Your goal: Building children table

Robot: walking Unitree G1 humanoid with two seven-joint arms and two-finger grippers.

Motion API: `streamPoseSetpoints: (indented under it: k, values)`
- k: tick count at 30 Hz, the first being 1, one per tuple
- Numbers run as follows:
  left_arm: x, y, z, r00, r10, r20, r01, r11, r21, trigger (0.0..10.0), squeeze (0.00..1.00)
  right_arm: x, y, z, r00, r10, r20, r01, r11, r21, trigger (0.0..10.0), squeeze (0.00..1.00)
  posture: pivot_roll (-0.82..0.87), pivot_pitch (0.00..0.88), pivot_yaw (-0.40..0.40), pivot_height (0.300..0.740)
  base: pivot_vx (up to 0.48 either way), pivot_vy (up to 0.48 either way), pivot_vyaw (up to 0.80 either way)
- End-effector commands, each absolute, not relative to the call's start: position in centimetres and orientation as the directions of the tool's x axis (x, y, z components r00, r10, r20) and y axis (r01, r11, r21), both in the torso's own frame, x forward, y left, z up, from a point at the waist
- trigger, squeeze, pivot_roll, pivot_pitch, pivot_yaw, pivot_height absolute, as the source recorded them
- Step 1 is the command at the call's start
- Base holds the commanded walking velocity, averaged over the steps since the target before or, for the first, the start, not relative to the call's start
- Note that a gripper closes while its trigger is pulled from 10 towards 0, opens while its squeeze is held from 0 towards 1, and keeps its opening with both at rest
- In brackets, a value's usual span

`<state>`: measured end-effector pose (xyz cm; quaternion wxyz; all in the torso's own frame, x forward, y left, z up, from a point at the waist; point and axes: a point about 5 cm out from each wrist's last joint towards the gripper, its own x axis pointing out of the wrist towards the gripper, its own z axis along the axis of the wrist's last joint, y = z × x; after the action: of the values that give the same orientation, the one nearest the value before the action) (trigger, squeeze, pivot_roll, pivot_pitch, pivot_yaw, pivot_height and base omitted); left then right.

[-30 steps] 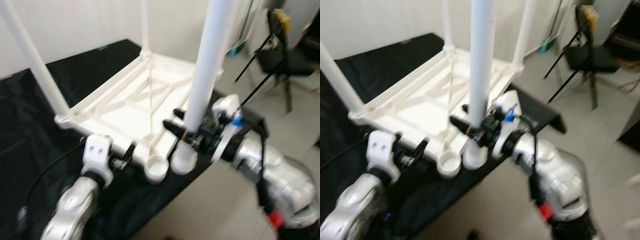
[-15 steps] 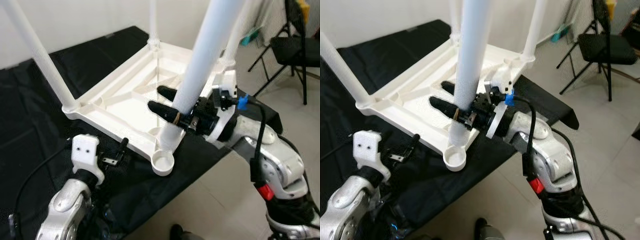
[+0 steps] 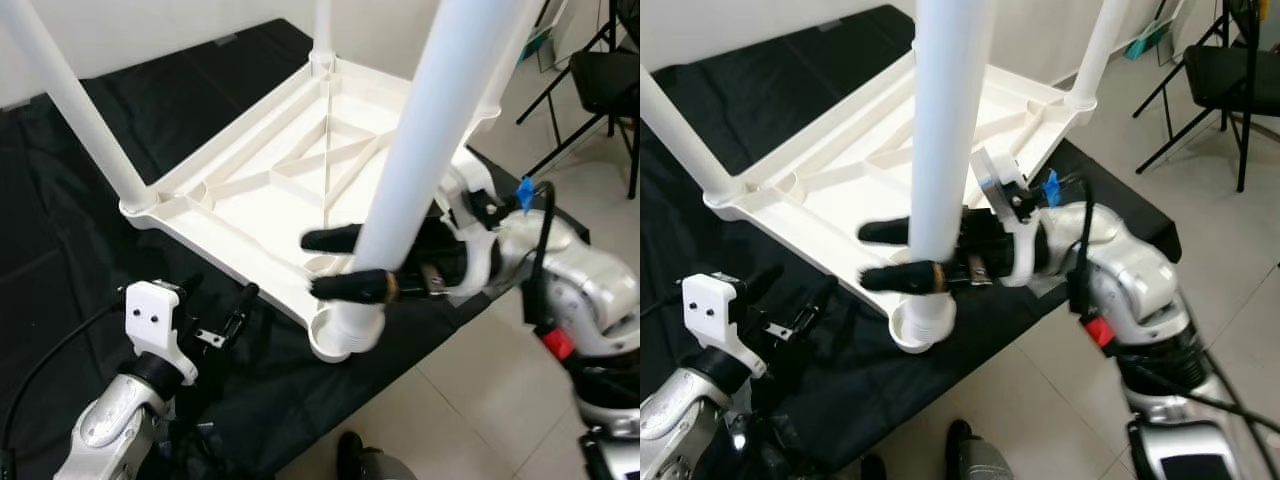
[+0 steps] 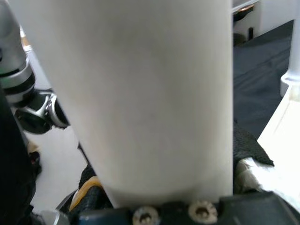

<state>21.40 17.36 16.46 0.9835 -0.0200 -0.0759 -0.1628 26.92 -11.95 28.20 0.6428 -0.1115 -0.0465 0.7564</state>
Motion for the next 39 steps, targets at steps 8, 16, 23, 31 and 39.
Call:
streamPoseSetpoints:
  k: [8,16,23,31,39]
  values:
    - [20.4,16.5,17.0,0.928,-0.340,0.156,0.344,0.939,0.000,10.0,0.00,26.4,-10.4,29.1,-0.291,0.946,-0.140,-0.906,-0.320,-0.277,10.0,0.00,-0.02,0.363,-0.039,0.740,0.000,0.000,0.00]
    - [20.6,16.6,17.1,0.936,-0.315,0.158,0.317,0.948,0.013,10.0,0.00,26.5,-9.2,29.6,-0.320,0.934,-0.162,-0.872,-0.357,-0.336,10.0,0.00,-0.02,0.368,-0.042,0.740,0.000,0.000,0.00]
    - [20.7,16.6,17.1,0.941,-0.301,0.153,0.301,0.953,0.024,10.0,0.00,26.9,-7.5,30.1,-0.294,0.941,-0.165,-0.845,-0.337,-0.415,10.0,0.00,-0.03,0.369,-0.047,0.740,0.000,0.000,0.00]
    - [20.7,16.5,17.2,0.943,-0.295,0.155,0.295,0.955,0.023,10.0,0.00,26.8,-6.1,30.4,-0.299,0.948,-0.113,-0.843,-0.318,-0.435,10.0,0.00,-0.03,0.369,-0.051,0.740,0.000,0.000,0.00]
    - [20.8,16.3,17.1,0.944,-0.292,0.154,0.292,0.956,0.024,10.0,0.00,26.1,-5.1,29.4,-0.340,0.934,-0.111,-0.841,-0.355,-0.408,10.0,0.00,-0.03,0.365,-0.054,0.740,0.000,0.000,0.00]
